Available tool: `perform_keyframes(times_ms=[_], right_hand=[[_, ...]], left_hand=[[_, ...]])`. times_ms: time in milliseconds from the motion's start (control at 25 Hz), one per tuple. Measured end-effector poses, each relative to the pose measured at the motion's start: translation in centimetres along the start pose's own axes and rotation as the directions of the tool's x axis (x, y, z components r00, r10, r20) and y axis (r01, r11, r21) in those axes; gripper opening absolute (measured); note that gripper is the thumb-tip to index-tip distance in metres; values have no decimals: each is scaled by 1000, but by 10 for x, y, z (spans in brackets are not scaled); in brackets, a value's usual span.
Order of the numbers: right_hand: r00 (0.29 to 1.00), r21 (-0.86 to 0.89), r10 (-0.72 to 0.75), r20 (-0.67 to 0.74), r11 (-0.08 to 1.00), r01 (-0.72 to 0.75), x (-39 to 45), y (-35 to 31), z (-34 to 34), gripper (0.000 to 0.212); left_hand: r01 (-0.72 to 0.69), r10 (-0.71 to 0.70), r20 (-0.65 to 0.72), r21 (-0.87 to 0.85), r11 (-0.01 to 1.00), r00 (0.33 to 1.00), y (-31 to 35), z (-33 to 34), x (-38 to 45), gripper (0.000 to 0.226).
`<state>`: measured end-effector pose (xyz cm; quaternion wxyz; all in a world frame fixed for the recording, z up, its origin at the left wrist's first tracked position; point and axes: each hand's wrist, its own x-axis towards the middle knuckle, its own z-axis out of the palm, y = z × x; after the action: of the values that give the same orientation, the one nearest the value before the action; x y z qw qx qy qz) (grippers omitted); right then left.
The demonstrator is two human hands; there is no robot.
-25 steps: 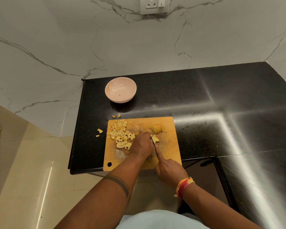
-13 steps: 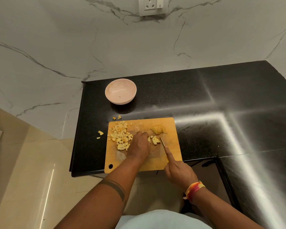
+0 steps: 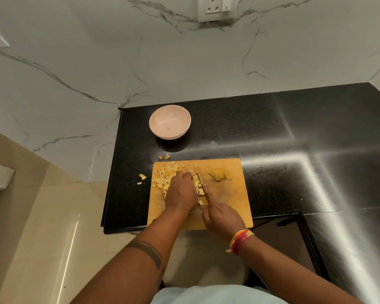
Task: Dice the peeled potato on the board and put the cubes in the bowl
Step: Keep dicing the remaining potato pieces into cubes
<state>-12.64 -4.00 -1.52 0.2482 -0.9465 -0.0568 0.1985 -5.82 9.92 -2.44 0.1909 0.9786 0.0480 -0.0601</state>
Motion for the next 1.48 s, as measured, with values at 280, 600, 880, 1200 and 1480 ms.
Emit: perform_keyframes(times_ms=[280, 600, 880, 1200, 1480], right_hand=[[992, 64, 74, -99, 996, -67, -13, 26, -19, 72], [984, 56, 129, -126, 991, -123, -12, 41, -25, 72], [985, 29, 138, -100, 990, -136, -10, 42, -31, 73], [985, 44, 132, -115, 991, -128, -11, 42, -32, 72], [993, 25, 81, -88, 997, -79, -17, 43, -26, 71]], left_hand=[[-129, 129, -20, -37, 991, 991, 24, 2, 6, 26], [-118, 130, 50, -196, 973, 990, 61, 18, 19, 32], [24, -12, 41, -318, 948, 999, 58, 24, 31, 21], [50, -28, 75, -319, 947, 997, 55, 25, 37, 33], [118, -101, 63, -403, 907, 993, 54, 26, 35, 28]])
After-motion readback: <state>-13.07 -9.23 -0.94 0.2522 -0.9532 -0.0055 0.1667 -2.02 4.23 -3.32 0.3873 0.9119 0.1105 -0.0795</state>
